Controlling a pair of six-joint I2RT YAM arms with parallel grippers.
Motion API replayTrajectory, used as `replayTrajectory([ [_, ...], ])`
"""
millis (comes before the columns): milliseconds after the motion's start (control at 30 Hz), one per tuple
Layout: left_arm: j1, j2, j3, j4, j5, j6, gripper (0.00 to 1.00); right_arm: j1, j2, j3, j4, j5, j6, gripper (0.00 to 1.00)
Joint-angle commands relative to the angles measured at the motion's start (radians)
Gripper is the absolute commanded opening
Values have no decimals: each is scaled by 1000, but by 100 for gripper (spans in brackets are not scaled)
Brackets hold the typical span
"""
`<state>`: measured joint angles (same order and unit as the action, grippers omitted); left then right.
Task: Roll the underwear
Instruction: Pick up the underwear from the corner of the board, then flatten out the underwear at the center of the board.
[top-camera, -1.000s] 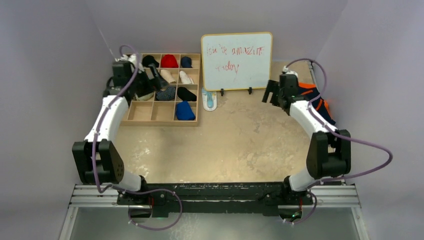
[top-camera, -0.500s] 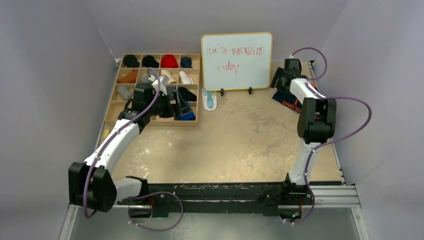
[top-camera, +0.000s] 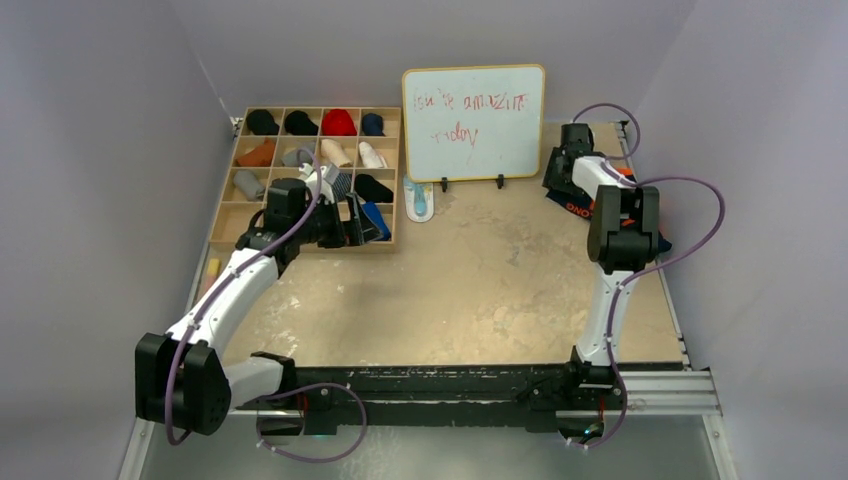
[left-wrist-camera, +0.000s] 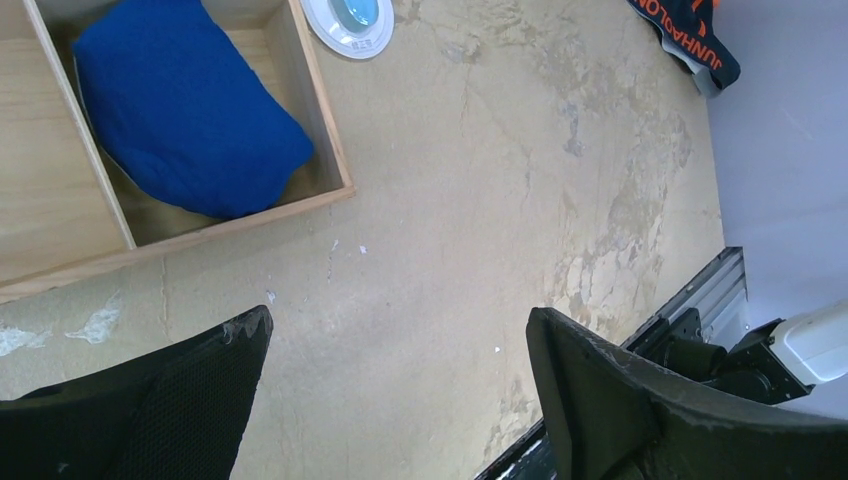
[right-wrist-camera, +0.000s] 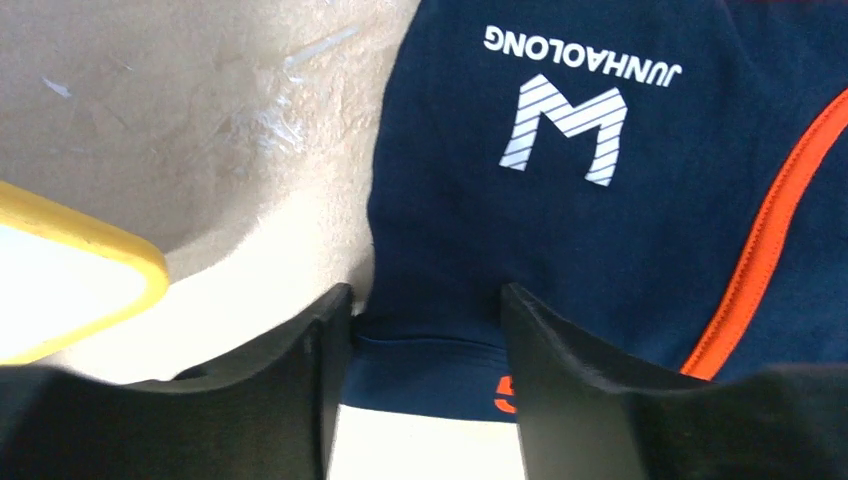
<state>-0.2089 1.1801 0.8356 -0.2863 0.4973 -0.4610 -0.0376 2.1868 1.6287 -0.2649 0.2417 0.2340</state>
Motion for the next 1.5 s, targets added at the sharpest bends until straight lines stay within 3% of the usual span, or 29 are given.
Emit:
replayTrajectory([
  [0, 0, 5, -8, 39, 45, 1, 96, 4, 39, 45, -74, -18, -45, 51],
  [100, 0, 7, -11, 38, 50, 1, 96, 4, 17, 15, -73, -38, -27, 33],
  [167, 0, 9, -13, 38, 55, 1, 96, 4, -14, -10, -60, -41, -17, 11],
  [233, 0, 10, -15, 39, 64, 1, 96, 4, -57, -28, -56, -60, -7, 0],
  [367, -1, 11, -26, 48, 74, -4, 96, 4, -189, -67, -64, -95, -3, 0],
  [567, 0, 1, -43, 70, 82, -17, 96, 11, -554, -242, 10, -206, 24, 0],
  [867, 0, -25, -65, 106, 72, -51, 97, 29, -1002, -359, 24, -494, 189, 0],
  [1067, -37, -67, -93, 190, 93, -90, 98, 201, -1141, -323, 18, -508, 295, 0],
  [1267, -256, -84, -92, 247, -20, -71, 98, 356, -1189, -348, 66, -457, 426, 0],
  [1467, -629, -42, -148, 397, -291, -114, 99, 444, -1178, -368, 62, -379, 460, 0],
])
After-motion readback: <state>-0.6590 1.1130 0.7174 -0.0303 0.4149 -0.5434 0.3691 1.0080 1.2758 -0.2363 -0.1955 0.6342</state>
